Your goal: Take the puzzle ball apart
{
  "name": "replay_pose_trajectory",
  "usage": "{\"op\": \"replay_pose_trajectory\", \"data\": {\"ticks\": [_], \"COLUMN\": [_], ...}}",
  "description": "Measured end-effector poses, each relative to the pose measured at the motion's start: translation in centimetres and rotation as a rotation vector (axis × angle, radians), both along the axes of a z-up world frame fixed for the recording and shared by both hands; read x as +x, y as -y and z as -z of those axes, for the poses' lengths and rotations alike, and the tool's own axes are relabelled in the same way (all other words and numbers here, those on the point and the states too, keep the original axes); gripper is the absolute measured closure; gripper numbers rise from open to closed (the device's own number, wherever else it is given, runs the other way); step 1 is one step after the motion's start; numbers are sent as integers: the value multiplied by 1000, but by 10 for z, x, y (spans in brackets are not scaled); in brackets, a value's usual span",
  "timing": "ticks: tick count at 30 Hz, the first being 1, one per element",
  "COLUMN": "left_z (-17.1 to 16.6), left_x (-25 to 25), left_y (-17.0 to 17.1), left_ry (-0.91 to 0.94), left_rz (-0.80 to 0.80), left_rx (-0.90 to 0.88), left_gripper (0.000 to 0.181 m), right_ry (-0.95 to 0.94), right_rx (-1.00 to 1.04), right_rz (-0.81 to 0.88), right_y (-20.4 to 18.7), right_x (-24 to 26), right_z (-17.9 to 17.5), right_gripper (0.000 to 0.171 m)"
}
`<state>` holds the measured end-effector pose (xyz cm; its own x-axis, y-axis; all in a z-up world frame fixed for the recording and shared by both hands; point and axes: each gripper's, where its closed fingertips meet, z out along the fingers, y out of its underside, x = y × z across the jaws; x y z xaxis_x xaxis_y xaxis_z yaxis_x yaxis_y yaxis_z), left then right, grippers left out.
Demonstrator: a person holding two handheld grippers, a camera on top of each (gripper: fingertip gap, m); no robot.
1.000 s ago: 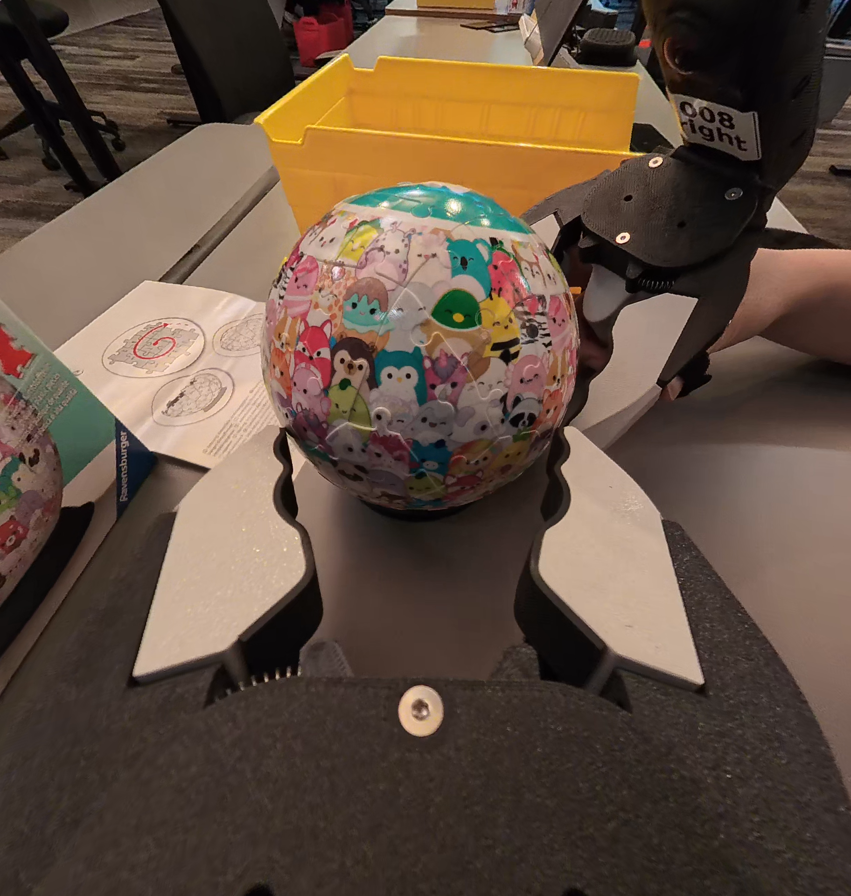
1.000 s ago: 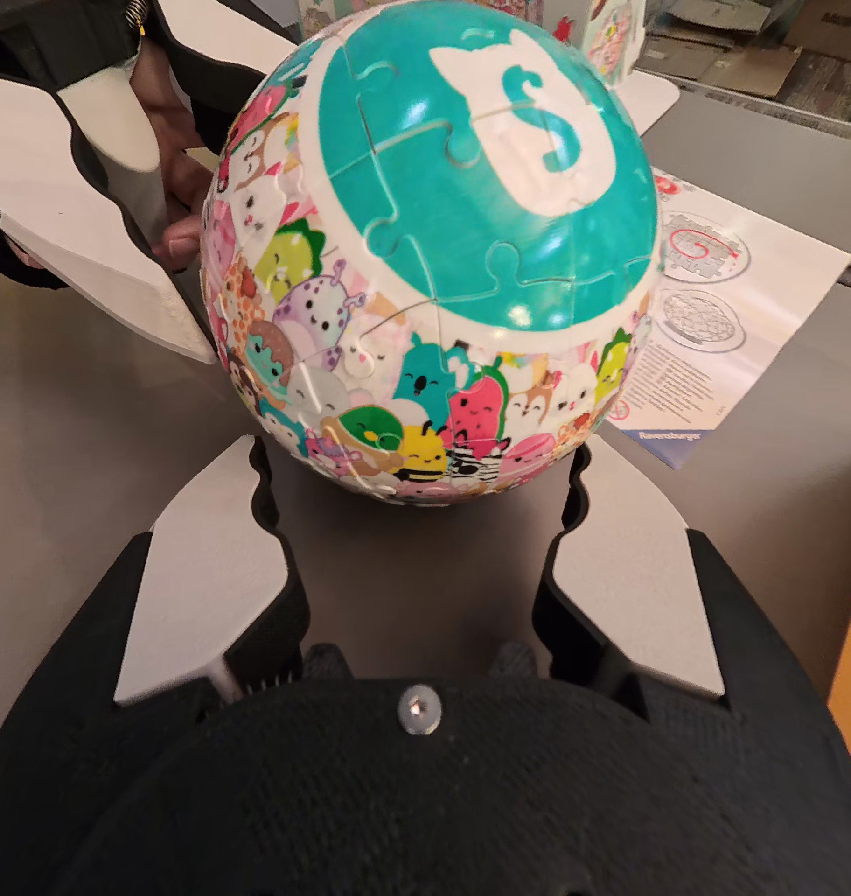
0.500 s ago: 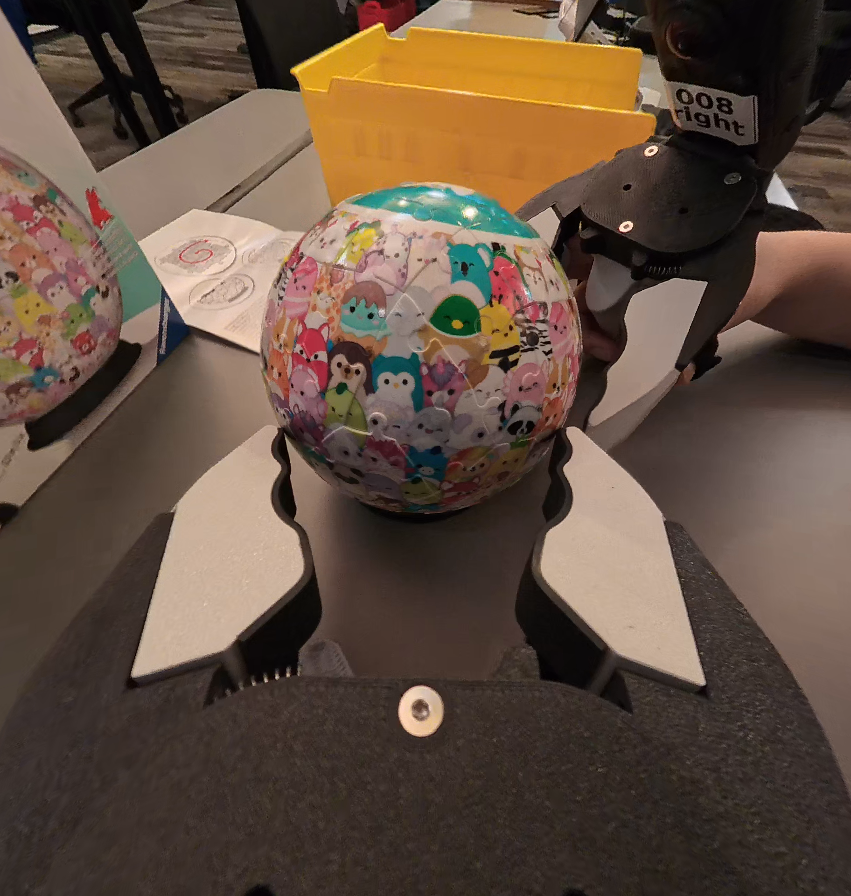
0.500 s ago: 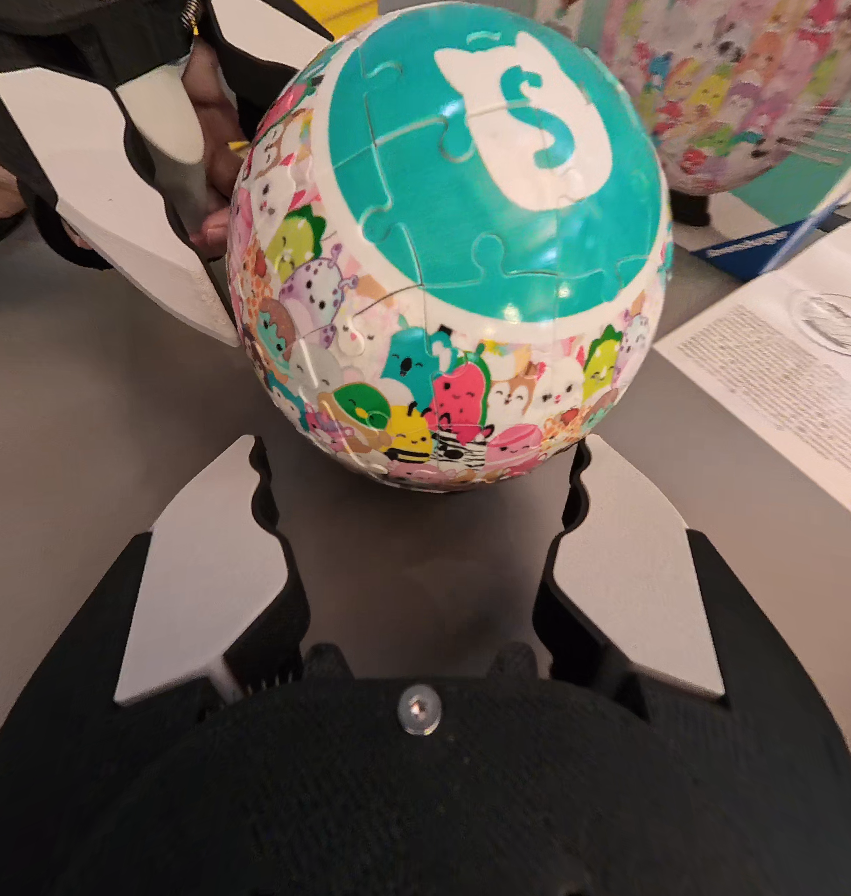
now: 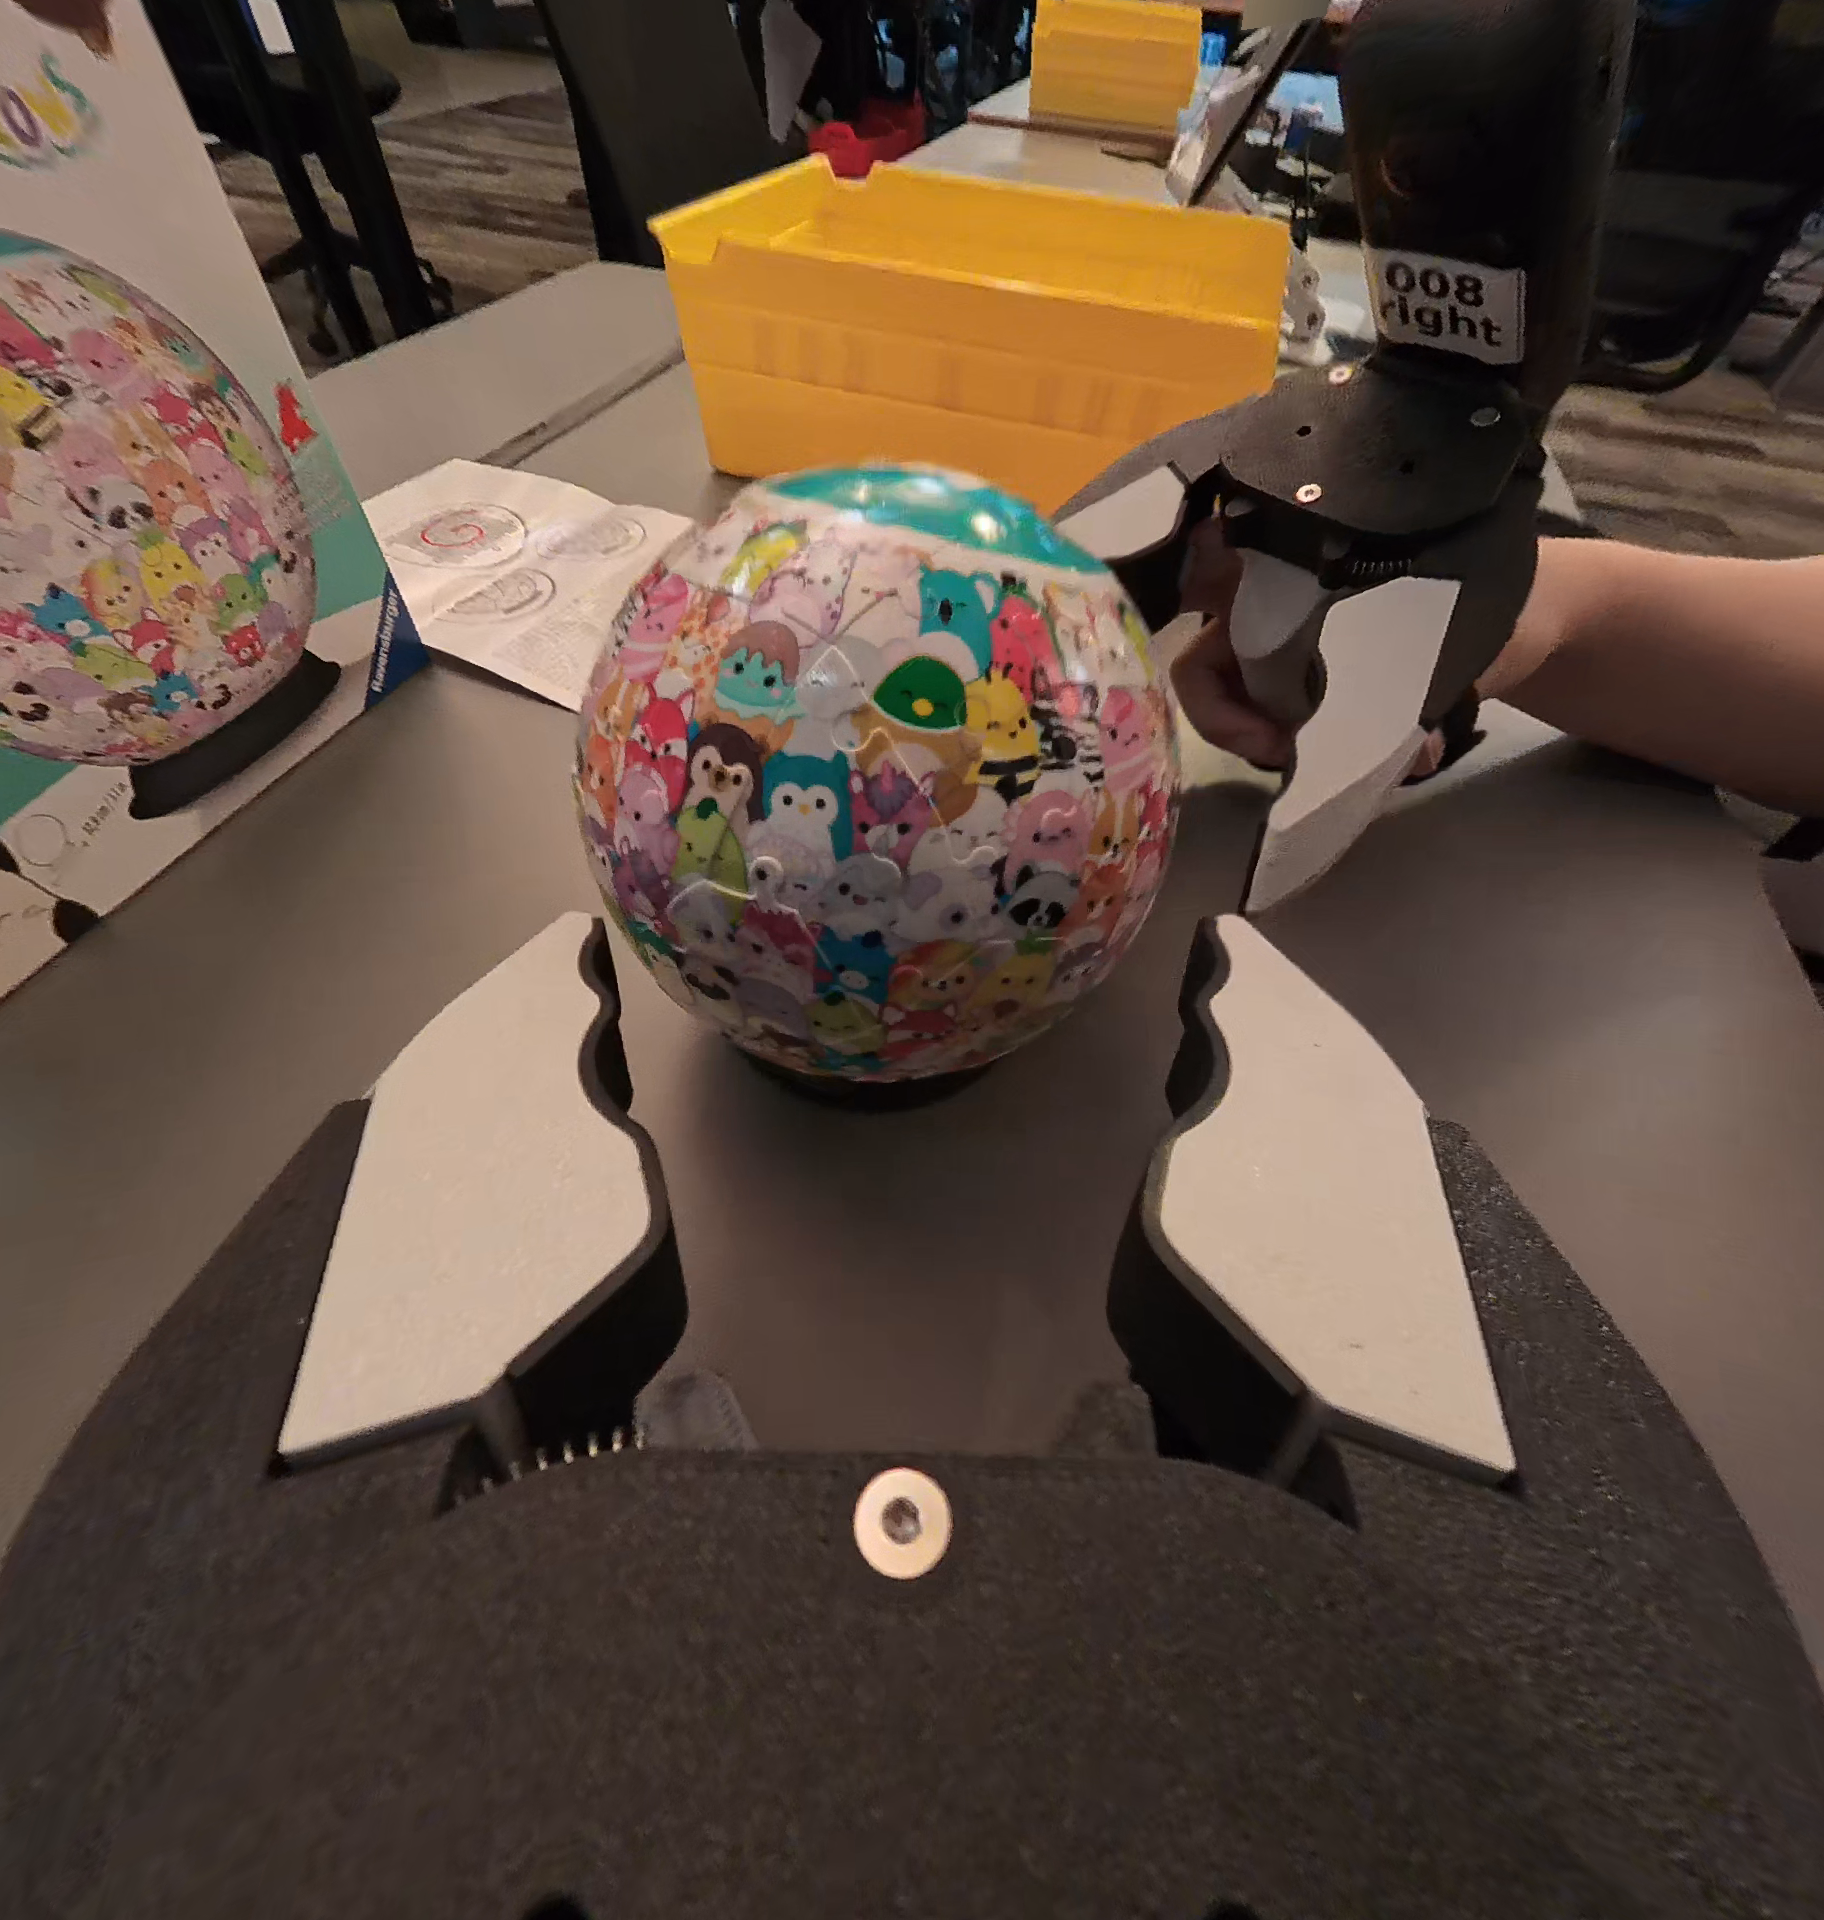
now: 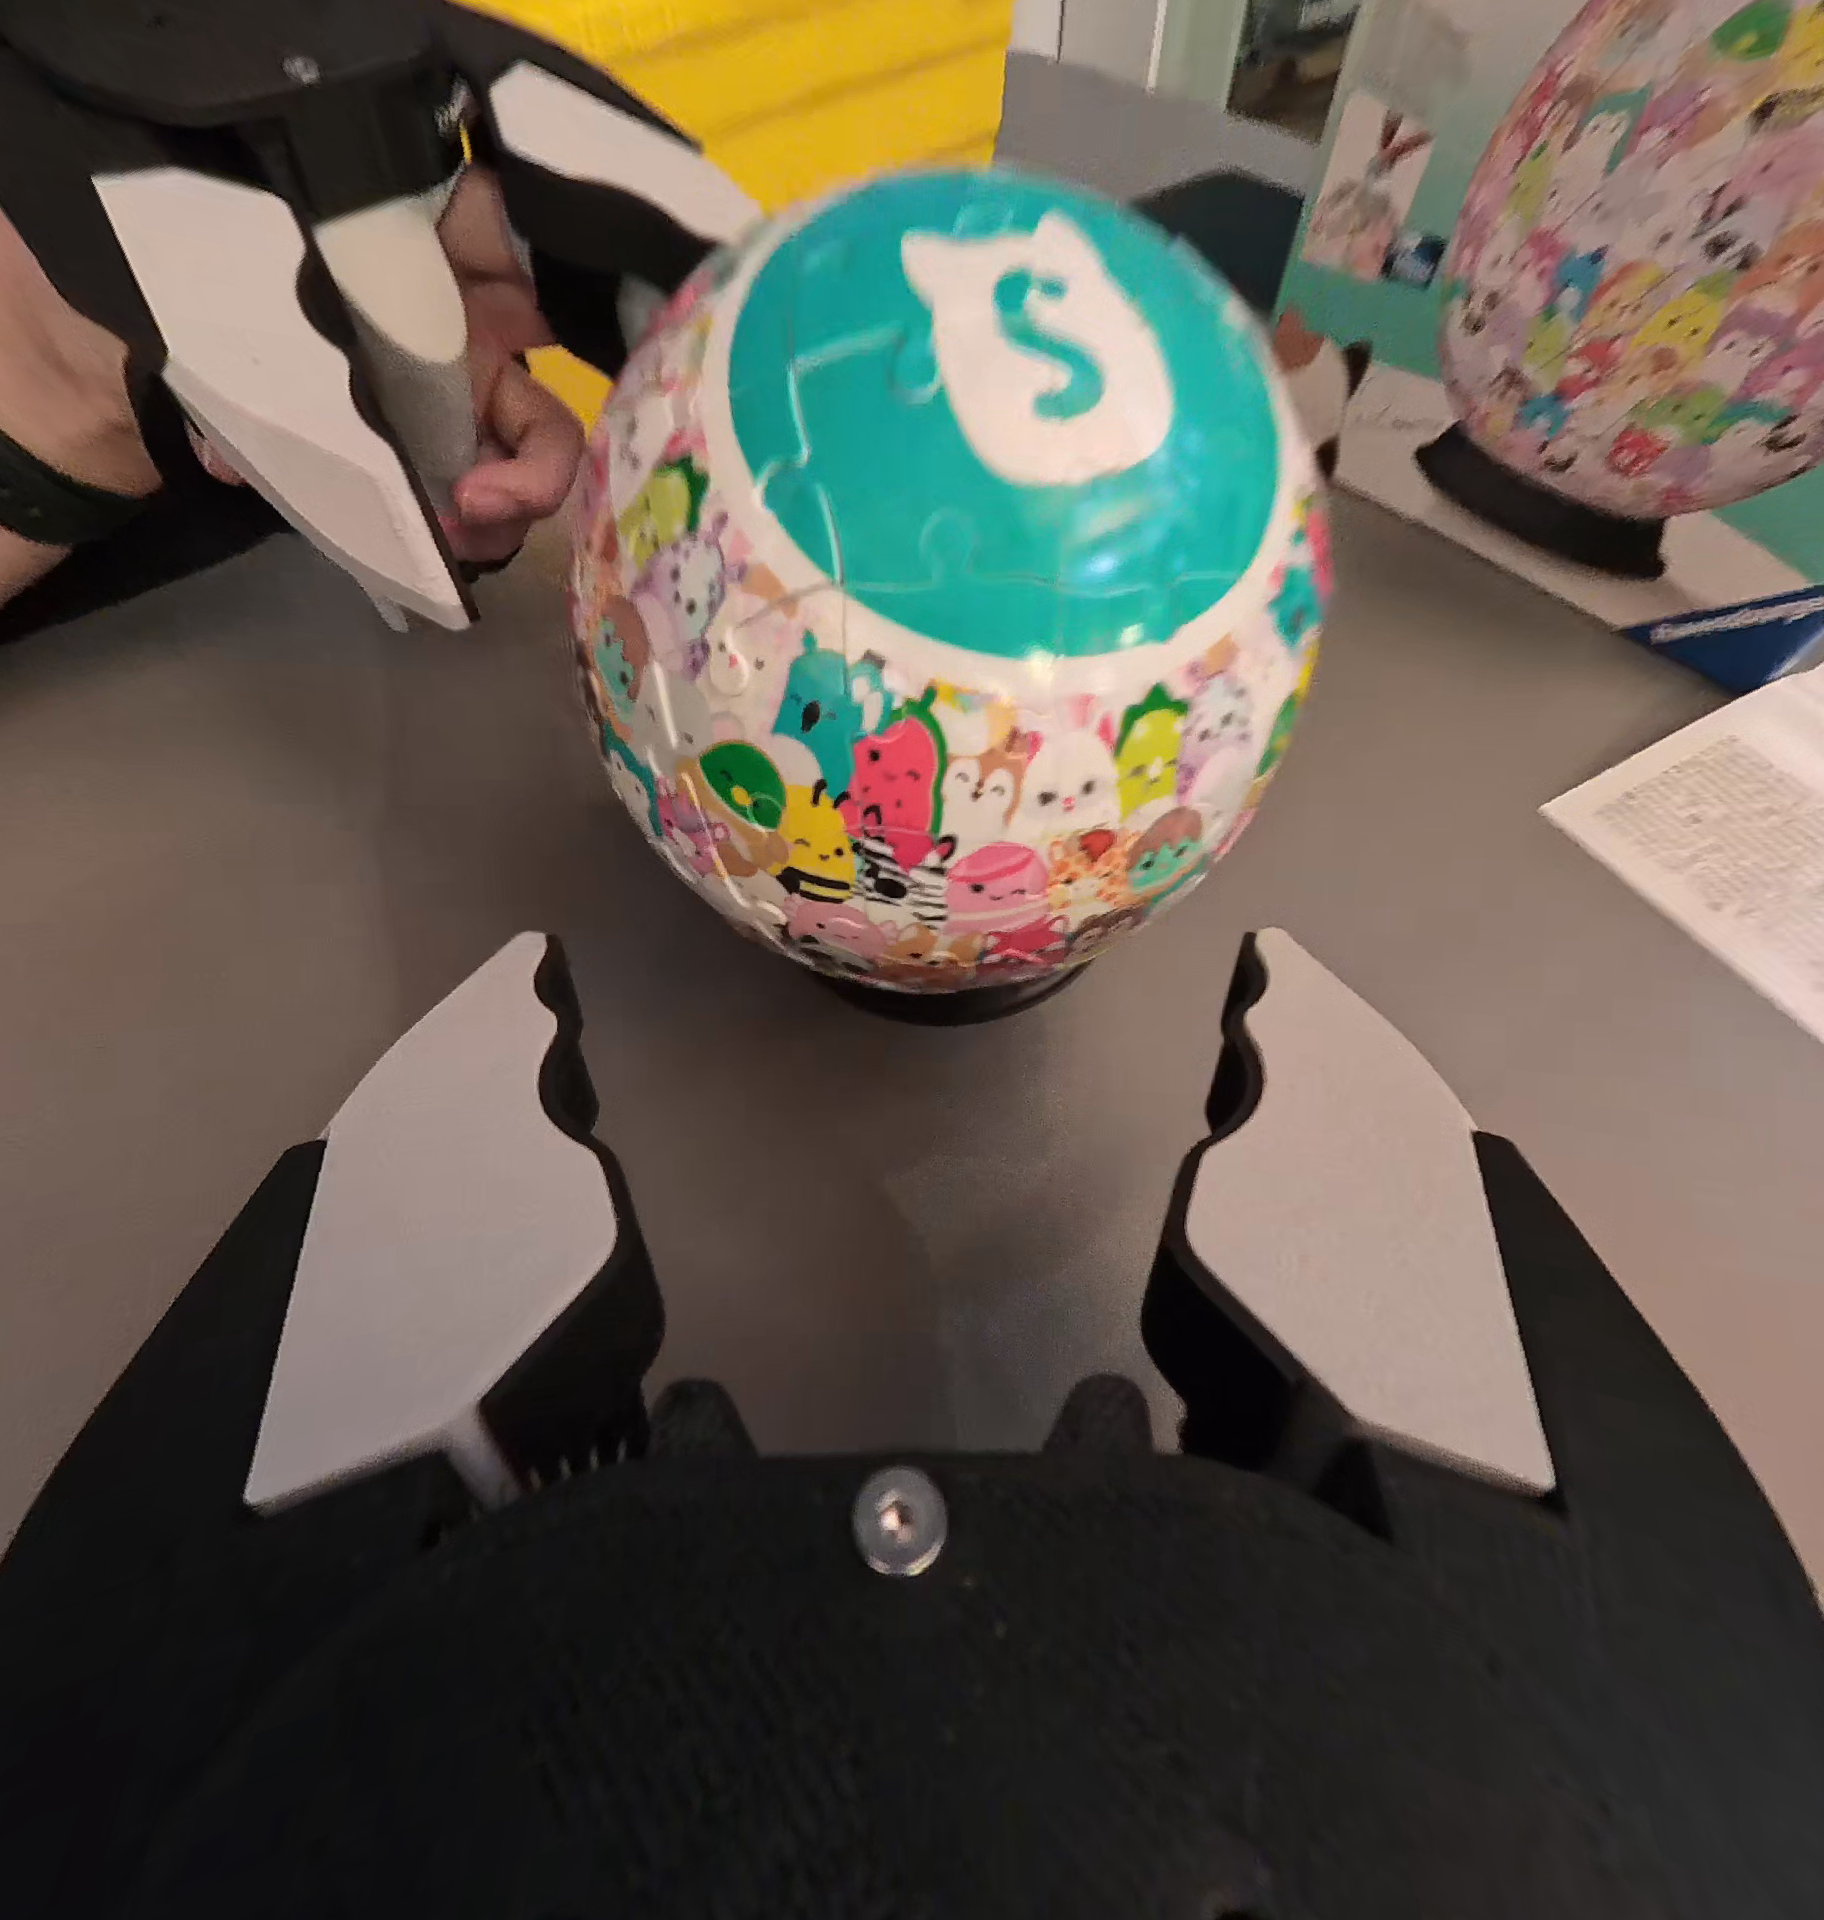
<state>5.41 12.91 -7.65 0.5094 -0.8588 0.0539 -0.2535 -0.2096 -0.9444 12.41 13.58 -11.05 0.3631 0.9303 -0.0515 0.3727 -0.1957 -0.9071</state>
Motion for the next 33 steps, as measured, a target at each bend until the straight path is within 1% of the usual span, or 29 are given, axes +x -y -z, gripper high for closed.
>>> {"op": "replay_pose_trajectory", "data": {"ticks": [3, 5, 8, 10, 13, 15, 16, 18, 19, 21, 23, 25, 29, 30, 33], "left_z": [-22, -43, -81, -105, -137, -152, -159, -169, -173, -178, -175, -164, -134, -132, -128], "left_x": [-2, -3, -2, 1, 9, 14, 16, 16, 16, 14, 11, 8, 11, 13, 19], "left_y": [2, 5, 11, 15, 19, 22, 24, 21, 20, 20, 18, 14, 15, 14, 15], "left_ry": [45, 64, 77, 54, 11, -14, -14, -1, 9, 34, 11, -49, -201, -207, -207], "left_rz": [-31, -38, -34, -19, 2, 29, 46, 47, 51, 52, 55, 50, 111, 116, 135], "left_rx": [45, 100, 202, 250, 326, 376, 398, 423, 429, 448, 459, 425, 368, 363, 349], "left_gripper": [82, 84, 91, 90, 91, 93, 95, 101, 106, 108, 112, 113, 120, 121, 128], "right_ry": [-55, -69, -54, -39, -19, -6, 0, -4, 0, -12, -21, -26, -15, 3, 20], "right_rx": [99, 197, 367, 452, 500, 493, 489, 525, 538, 569, 590, 565, 556, 562, 543], "right_rz": [15, 16, -4, -34, -62, -168, -241, -328, -360, -369, -378, -393, -431, -430, -417], "right_y": [-5, -8, -13, -17, -28, -21, -14, -4, 0, 0, -5, -8, -10, -13, -21], "right_x": [10, 15, 21, 22, 20, 16, 13, 13, 14, 19, 23, 24, 22, 23, 25], "right_z": [-27, -52, -94, -122, -154, -165, -168, -177, -179, -183, -185, -180, -162, -156, -150], "right_gripper": [55, 58, 69, 84, 90, 97, 96, 99, 101, 103, 112, 115, 125, 128, 131]}}
